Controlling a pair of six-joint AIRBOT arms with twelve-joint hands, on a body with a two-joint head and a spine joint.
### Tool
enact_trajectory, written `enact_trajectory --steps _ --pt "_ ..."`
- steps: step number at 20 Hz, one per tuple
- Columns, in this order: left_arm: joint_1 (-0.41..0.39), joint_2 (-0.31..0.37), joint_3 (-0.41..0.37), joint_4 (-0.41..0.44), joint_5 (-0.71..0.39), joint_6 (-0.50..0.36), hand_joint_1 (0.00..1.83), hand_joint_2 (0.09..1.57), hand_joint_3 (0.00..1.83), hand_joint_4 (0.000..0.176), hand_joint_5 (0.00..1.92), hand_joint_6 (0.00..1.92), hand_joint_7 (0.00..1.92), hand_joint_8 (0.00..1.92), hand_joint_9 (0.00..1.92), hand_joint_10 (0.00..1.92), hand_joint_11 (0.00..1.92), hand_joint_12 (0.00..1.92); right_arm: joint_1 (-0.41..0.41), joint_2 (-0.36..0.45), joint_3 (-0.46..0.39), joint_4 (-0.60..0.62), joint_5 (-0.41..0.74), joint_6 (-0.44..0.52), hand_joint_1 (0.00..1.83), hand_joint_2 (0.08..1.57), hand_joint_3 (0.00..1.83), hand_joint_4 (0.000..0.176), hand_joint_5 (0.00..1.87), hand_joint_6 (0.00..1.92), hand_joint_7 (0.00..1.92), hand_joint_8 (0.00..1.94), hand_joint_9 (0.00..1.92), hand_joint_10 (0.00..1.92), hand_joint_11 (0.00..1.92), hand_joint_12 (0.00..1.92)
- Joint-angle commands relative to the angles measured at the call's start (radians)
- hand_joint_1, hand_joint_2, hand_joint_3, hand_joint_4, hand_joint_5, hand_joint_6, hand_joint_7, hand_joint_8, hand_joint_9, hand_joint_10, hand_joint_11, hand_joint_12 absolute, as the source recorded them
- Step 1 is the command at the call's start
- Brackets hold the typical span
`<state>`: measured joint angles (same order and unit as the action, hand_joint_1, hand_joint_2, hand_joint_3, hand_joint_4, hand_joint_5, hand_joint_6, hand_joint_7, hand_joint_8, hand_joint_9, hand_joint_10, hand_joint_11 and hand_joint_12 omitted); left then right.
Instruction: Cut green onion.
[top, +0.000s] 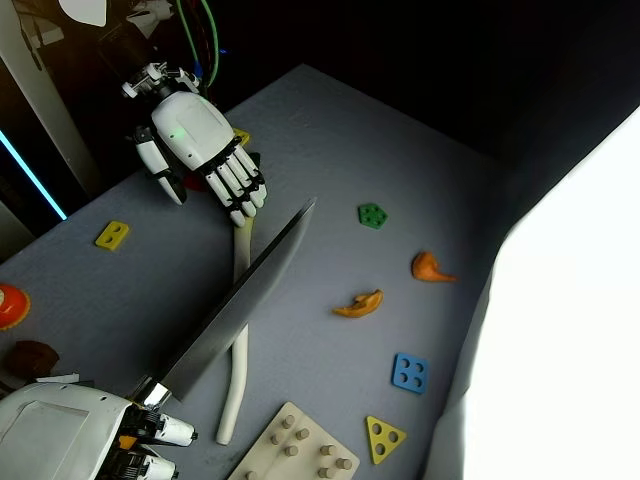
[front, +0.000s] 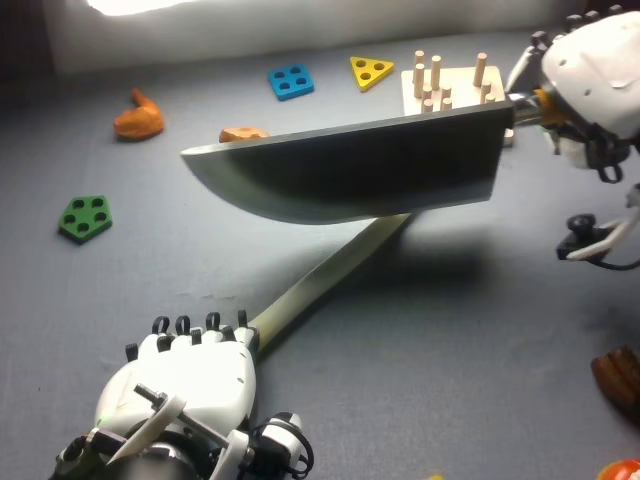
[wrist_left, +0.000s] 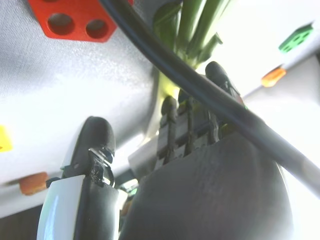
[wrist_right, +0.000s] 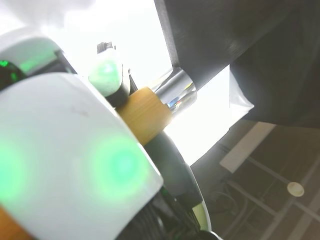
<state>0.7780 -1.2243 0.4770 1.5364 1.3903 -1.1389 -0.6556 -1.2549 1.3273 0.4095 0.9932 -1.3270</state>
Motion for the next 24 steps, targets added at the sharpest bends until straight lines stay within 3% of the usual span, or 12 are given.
enact_trajectory --steps 1,7,11,14,17,18,19,24 --pt "-0.001 -0.004 0.003 0.047 0.037 0.002 0.49 1.37 0.0 0.0 0.28 0.02 0.16 0.01 0.12 0.01 0.0 0.46 0.021 -0.001 0.001 -0.035 0.117 -0.003 1.61 0.85 0.65 0.176 1.4 1.92 1.54 1.94 1.6 1.92 1.66 1.92" --pt "0.001 -0.003 0.002 0.051 0.035 0.002 0.49 1.37 0.0 0.0 0.28 0.02 0.16 0.01 0.12 0.01 0.0 0.46 0.076 0.031 0.006 0.026 0.127 0.029 1.61 0.85 0.65 0.176 1.4 1.92 1.54 1.94 1.6 1.92 1.66 1.92" --pt "0.0 -0.002 0.001 0.053 0.035 0.002 0.49 1.37 0.0 0.0 0.28 0.02 0.17 0.01 0.12 0.01 0.0 0.46 0.119 0.072 0.027 0.021 0.103 0.12 1.61 0.85 0.65 0.176 1.4 1.92 1.54 1.94 1.6 1.92 1.66 1.92" --pt "-0.006 -0.002 0.0 0.057 0.035 0.002 0.47 1.37 0.0 0.001 0.29 0.02 0.18 0.01 0.13 0.01 0.0 0.45 0.145 0.077 0.123 -0.037 0.078 0.27 1.6 0.85 0.65 0.176 1.39 1.92 1.54 1.94 1.6 1.92 1.65 1.92" --pt "-0.009 -0.001 0.0 0.056 0.035 0.002 0.52 1.37 0.0 0.0 0.26 0.0 0.18 0.0 0.12 0.0 0.0 0.52 0.151 0.057 0.241 -0.181 0.041 0.432 1.61 0.84 0.66 0.176 1.39 1.92 1.54 1.94 1.59 1.92 1.64 1.92" --pt "-0.011 -0.001 0.001 0.057 0.035 0.002 0.52 1.37 0.0 0.0 0.23 0.0 0.17 0.0 0.11 0.0 0.0 0.49 0.151 0.046 0.273 -0.201 0.041 0.448 1.6 0.84 0.66 0.176 1.4 1.92 1.54 1.94 1.59 1.92 1.65 1.92" --pt "-0.012 -0.001 0.002 0.057 0.034 0.002 0.51 1.39 0.0 0.0 0.25 0.01 0.15 0.0 0.08 0.01 0.0 0.23 0.15 0.036 0.305 -0.238 0.037 0.463 1.59 0.85 0.66 0.176 1.39 1.92 1.53 1.94 1.59 1.92 1.64 1.92" --pt "-0.025 0.005 -0.001 0.052 0.029 0.002 0.52 1.38 0.0 0.007 0.25 0.0 0.17 0.01 0.09 0.01 0.0 0.21 0.146 -0.004 0.426 -0.318 0.006 0.572 1.59 0.85 0.65 0.176 1.38 1.92 1.52 1.94 1.59 1.92 1.64 1.92"
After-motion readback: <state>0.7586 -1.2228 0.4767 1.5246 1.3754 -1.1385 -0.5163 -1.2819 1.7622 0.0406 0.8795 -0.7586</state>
